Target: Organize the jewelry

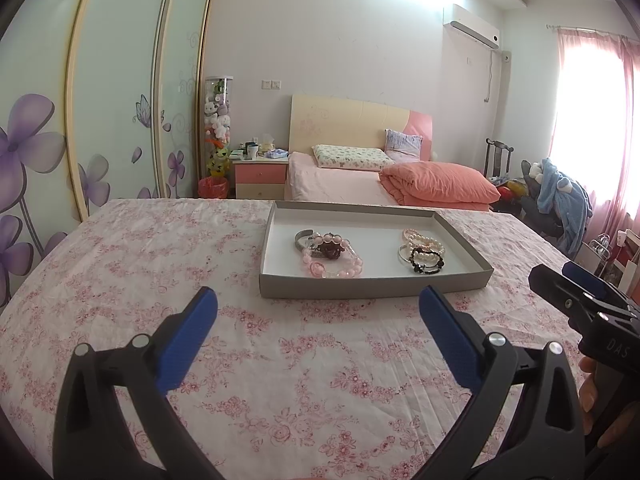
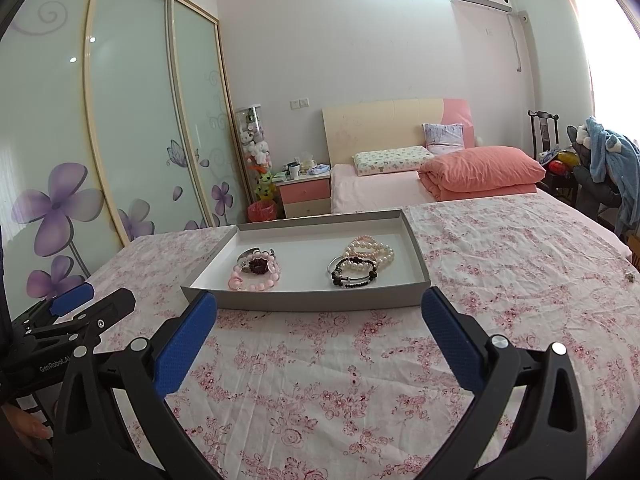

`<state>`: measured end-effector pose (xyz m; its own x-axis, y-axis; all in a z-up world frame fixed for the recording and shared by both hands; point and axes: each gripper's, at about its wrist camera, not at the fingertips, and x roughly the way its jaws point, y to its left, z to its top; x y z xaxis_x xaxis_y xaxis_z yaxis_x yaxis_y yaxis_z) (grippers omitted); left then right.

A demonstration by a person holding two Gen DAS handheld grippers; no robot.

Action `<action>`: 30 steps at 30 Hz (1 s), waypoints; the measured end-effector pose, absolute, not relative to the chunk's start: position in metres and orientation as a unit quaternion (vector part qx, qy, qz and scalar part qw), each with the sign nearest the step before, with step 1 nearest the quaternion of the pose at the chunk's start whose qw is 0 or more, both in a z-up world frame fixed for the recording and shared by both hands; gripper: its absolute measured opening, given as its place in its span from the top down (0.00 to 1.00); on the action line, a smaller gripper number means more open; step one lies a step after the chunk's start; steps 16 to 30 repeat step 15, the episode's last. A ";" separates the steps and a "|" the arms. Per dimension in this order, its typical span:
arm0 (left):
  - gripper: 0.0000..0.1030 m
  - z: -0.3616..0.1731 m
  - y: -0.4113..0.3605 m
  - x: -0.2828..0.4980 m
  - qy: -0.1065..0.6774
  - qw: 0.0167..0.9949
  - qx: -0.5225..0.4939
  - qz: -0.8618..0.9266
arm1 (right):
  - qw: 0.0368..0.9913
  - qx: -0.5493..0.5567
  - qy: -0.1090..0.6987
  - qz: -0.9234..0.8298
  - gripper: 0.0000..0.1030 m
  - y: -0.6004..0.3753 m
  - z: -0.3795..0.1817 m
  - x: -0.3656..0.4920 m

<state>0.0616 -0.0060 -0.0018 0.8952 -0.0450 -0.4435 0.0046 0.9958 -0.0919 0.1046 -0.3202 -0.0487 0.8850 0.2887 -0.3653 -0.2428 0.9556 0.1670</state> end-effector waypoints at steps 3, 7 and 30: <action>0.04 -0.002 -0.006 0.062 0.228 0.973 -0.044 -0.013 | 0.969 0.059 0.197 0.137 0.02 -0.321 -0.048 0.106; 0.04 -0.002 -0.006 0.062 0.228 0.973 -0.043 -0.010 | 0.969 0.059 0.197 0.137 0.02 -0.321 -0.048 0.105; 0.04 -0.004 -0.005 0.064 0.234 0.971 -0.047 -0.010 | 0.969 0.059 0.197 0.137 0.02 -0.321 -0.047 0.106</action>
